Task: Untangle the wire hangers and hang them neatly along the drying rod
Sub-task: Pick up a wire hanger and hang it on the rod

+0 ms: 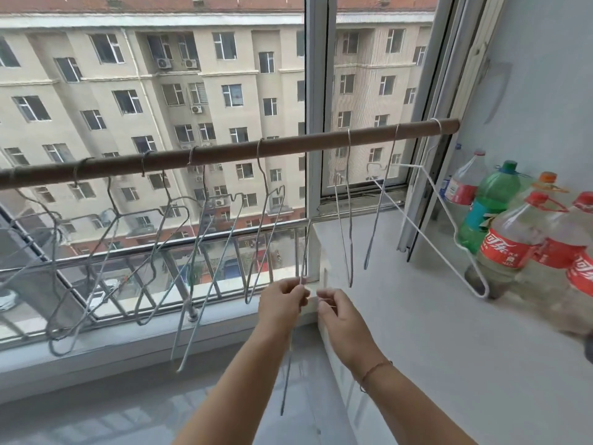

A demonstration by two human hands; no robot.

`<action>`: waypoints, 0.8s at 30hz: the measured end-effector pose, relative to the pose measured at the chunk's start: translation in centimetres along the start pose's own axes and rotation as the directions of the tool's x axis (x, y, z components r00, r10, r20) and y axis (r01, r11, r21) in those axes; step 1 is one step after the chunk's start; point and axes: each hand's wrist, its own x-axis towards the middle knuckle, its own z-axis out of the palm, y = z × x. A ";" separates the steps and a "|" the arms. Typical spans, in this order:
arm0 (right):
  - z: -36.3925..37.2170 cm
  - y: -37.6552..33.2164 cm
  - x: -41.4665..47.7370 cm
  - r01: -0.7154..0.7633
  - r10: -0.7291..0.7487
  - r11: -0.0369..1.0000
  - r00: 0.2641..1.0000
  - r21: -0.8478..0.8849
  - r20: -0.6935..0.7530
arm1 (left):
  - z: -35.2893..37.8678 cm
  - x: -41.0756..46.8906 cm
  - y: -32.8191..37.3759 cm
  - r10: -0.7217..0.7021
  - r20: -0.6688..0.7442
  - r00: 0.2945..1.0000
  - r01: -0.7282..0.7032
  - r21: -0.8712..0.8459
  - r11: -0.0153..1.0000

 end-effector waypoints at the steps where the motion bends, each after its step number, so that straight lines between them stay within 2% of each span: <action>1: -0.3 1.1 0.1 -0.023 0.023 0.998 1.000 -0.058 -0.010 | -0.7 -0.1 -1.0 -0.009 0.004 1.000 0.009 0.035 0.999; 5: -1.2 4.6 1.0 -0.031 0.038 0.945 0.999 -0.327 0.015 | -3.6 -0.1 -4.2 -0.047 0.084 0.995 0.023 0.267 0.963; 8: -2.0 6.4 2.1 0.032 -0.018 0.821 0.999 -0.570 0.030 | -5.2 0.2 -5.5 -0.055 0.157 0.986 -0.024 0.464 0.886; 10: -2.8 7.3 2.4 0.060 -0.019 0.743 0.997 -0.667 0.069 | -5.9 0.6 -6.0 -0.038 0.204 0.978 -0.073 0.509 0.858; 11: -3.3 7.6 2.3 0.077 -0.007 0.736 0.994 -0.673 0.105 | -6.0 0.7 -6.2 -0.028 0.223 0.974 -0.092 0.511 0.855; 13: -4.3 7.9 1.8 0.086 0.047 0.813 0.976 -0.576 0.213 | -6.2 1.0 -6.5 -0.006 0.235 0.972 -0.118 0.510 0.852; 16: -5.2 7.6 0.5 0.016 0.096 0.945 0.942 -0.327 0.321 | -5.7 1.4 -7.1 0.036 0.189 0.981 -0.128 0.505 0.853; 18: -5.2 7.5 -0.3 -0.066 0.117 0.982 0.946 -0.176 0.301 | -5.0 1.2 -7.3 0.109 0.071 0.991 -0.130 0.538 0.833; 20: -4.7 7.6 -1.2 -0.131 0.149 0.987 0.960 -0.091 0.235 | -3.8 0.4 -7.4 0.203 -0.110 0.973 -0.111 0.548 0.829; 22: -4.1 7.5 -2.0 -0.180 0.180 0.984 0.970 -0.020 0.165 | -2.3 -1.0 -7.0 0.177 -0.200 0.964 -0.085 0.399 0.913; 24: -3.5 6.9 -2.8 -0.199 0.191 0.978 0.974 0.058 0.125 | -0.6 -2.3 -6.3 0.037 -0.071 0.997 -0.025 0.168 0.985</action>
